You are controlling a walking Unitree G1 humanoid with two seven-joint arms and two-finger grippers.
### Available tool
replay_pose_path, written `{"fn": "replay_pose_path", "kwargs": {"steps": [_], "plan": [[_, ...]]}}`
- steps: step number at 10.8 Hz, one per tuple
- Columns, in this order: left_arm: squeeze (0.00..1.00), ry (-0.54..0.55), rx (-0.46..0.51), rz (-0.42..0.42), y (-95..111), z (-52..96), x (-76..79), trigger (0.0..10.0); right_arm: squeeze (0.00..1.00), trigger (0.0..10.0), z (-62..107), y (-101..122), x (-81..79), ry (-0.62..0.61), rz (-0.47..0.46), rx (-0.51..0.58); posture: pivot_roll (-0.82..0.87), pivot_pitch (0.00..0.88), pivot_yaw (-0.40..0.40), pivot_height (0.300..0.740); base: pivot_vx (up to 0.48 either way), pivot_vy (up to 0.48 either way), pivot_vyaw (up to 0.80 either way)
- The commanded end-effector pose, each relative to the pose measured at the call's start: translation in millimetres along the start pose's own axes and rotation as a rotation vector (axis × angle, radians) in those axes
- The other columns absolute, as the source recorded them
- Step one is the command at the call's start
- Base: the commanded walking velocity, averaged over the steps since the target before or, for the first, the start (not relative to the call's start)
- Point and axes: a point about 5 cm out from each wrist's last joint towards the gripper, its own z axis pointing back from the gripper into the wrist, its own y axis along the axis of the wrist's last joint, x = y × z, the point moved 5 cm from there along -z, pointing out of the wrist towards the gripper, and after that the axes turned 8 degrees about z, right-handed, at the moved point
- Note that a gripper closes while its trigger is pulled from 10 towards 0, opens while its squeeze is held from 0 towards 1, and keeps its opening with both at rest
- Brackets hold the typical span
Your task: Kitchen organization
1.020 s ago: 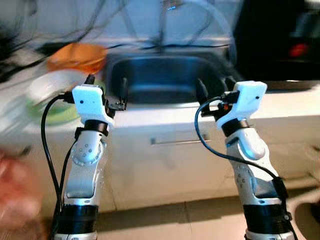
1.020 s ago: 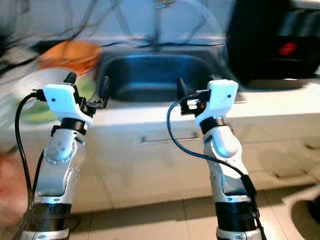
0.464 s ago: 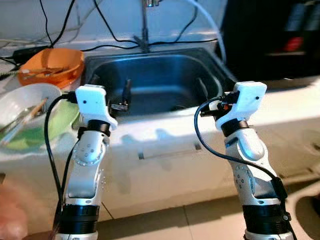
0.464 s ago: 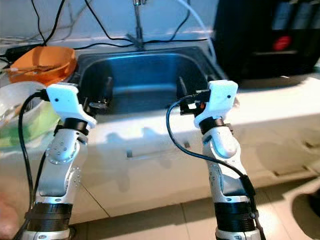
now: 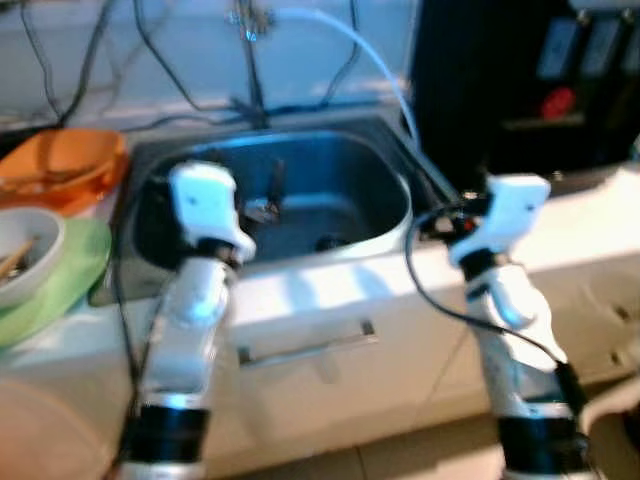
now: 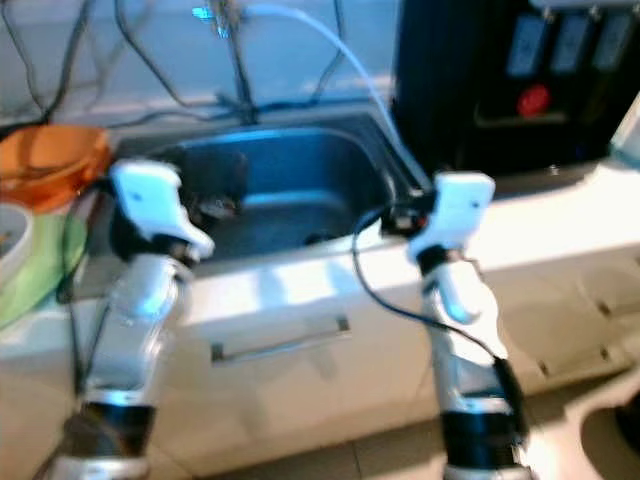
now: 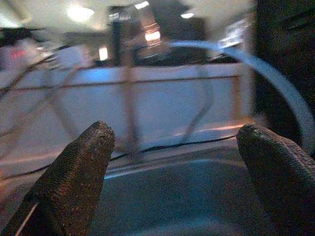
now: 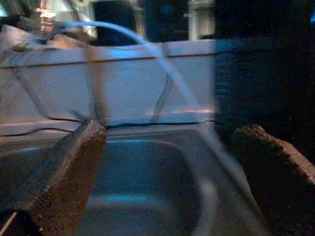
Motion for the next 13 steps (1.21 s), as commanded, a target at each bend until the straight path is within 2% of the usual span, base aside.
{"fn": "replay_pose_path", "kwargs": {"steps": [1,3,6,13], "plan": [[0.0,0.034,-0.01,0.001,-1.0,0.0,-5.2,10.0,0.0,10.0,-1.5,4.2,-3.6,0.018,0.01,0.012,0.05,0.002,0.028,0.74,0.0,0.0,0.0],[0.0,0.036,-0.001,-0.008,0.2,-0.4,-5.3,10.0,0.0,10.0,-0.5,3.4,-4.4,0.023,0.015,0.01,0.05,0.004,0.026,0.74,0.0,0.0,0.6],[0.0,-0.005,0.027,-0.024,6.1,-1.9,6.2,10.0,0.0,10.0,-0.8,2.8,-4.9,0.026,0.017,0.008,0.05,0.003,0.024,0.74,0.0,0.0,0.8],[0.0,-0.029,0.086,-0.038,22.3,-6.1,11.7,10.0,0.0,10.0,-1.6,2.3,-3.3,0.02,0.013,0.005,0.05,0.004,0.022,0.74,0.0,0.0,0.79]]}}
